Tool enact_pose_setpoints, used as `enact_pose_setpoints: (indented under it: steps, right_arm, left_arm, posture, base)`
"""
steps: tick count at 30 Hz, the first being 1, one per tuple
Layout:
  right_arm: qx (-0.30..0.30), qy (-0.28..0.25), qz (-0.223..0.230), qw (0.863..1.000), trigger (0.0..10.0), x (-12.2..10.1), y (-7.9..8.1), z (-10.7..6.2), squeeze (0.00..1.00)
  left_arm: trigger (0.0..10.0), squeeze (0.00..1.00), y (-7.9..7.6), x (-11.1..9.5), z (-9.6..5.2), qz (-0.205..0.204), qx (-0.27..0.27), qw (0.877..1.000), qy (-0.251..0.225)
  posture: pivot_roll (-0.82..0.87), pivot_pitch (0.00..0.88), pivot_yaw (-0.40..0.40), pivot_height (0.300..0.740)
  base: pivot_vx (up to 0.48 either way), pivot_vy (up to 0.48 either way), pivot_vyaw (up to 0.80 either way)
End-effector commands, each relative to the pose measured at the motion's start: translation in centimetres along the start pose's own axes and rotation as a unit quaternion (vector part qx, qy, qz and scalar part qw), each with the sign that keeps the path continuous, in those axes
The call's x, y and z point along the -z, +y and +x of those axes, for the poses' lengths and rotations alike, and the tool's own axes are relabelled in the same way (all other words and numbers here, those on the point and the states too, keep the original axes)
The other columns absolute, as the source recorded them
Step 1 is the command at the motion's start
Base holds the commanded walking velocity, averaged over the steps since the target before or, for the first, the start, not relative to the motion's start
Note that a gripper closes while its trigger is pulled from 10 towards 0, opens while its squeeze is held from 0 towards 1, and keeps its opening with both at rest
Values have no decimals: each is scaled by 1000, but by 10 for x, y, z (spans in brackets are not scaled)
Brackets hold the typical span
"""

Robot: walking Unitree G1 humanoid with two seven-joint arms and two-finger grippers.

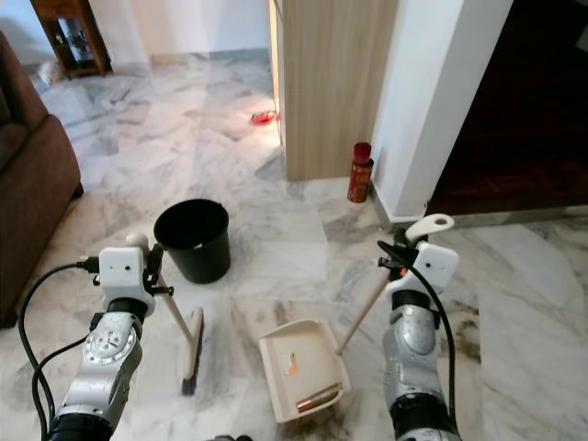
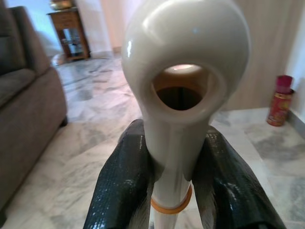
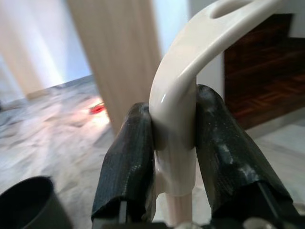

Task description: Sweep floor

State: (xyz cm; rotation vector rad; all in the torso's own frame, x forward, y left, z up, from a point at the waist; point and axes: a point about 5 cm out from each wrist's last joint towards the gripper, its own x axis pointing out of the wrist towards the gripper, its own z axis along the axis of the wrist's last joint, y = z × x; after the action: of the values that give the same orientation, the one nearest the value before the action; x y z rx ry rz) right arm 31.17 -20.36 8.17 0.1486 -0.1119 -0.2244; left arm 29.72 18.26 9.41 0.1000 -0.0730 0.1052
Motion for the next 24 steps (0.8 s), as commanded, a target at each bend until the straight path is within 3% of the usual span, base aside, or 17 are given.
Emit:
enact_pose_setpoints:
  steps: [1, 7, 16, 24]
  right_arm:
    - [-10, -24, 12, 1000, 10000, -10, 7, 5, 0]
    - [-12, -22, 12, 1000, 10000, -10, 7, 6, 0]
    - [-15, -15, 23, 1000, 10000, -10, 8, 7, 0]
    - [-33, -47, 28, 998, 10000, -28, 16, 18, 0]
  left_arm:
    - [10000, 0, 1, -11, 2, 10, 0, 1000, -26]
    - [10000, 0, 0, -11, 2, 9, 0, 1000, -27]
    - [10000, 0, 1, -13, 1, 9, 2, 999, -31]
    - [10000, 0, 0, -14, 1, 8, 3, 999, -36]
  posture:
    - [85, 0, 33, 740]
    - [85, 0, 32, 740]
    - [85, 12, 30, 740]
    - [84, 15, 28, 740]
  base:
    - [0, 0, 800]
    - [0, 0, 708]
    - [0, 0, 0]
    - [0, 0, 0]
